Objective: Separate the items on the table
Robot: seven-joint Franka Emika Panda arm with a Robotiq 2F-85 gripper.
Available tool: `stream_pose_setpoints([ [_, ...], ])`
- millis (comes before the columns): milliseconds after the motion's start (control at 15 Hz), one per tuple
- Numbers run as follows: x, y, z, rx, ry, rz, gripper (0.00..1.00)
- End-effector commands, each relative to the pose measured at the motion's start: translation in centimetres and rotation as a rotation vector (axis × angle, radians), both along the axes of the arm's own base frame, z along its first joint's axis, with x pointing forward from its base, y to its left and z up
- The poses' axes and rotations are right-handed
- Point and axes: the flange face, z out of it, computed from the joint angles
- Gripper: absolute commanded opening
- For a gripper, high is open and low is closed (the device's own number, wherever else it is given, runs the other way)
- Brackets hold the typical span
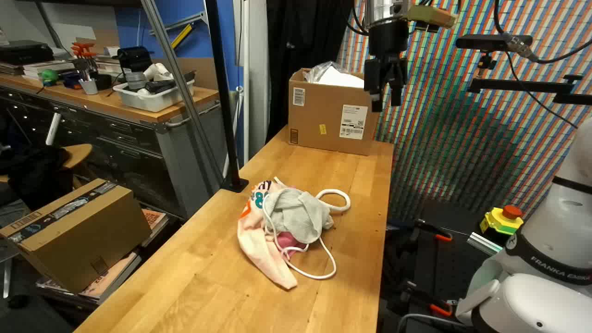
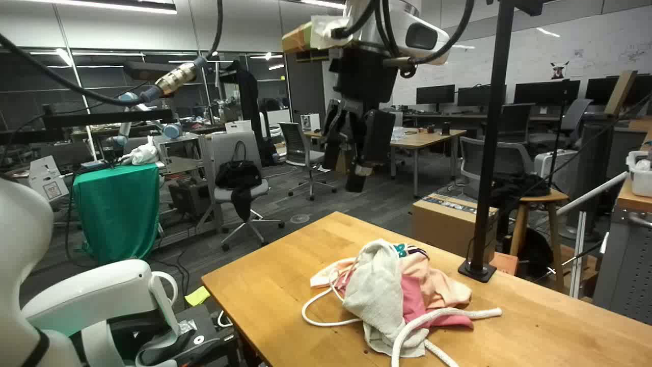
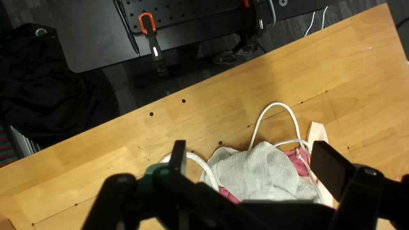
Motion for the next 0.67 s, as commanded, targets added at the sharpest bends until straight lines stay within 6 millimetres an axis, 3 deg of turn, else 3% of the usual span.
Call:
stream_pose_setpoints([
  [0,0.1,0.0,0.2,0.0,-0.002,0.0,1.0],
  [133,0.1,0.0,0.4,-0.001,-0.007,0.0,1.0],
  [333,1.1,2.1,-0.4,-0.023,0.008,0.042,1.0],
  [600,3.1,8.4,-2.8,-0.04,-0.021,0.174,1.0],
])
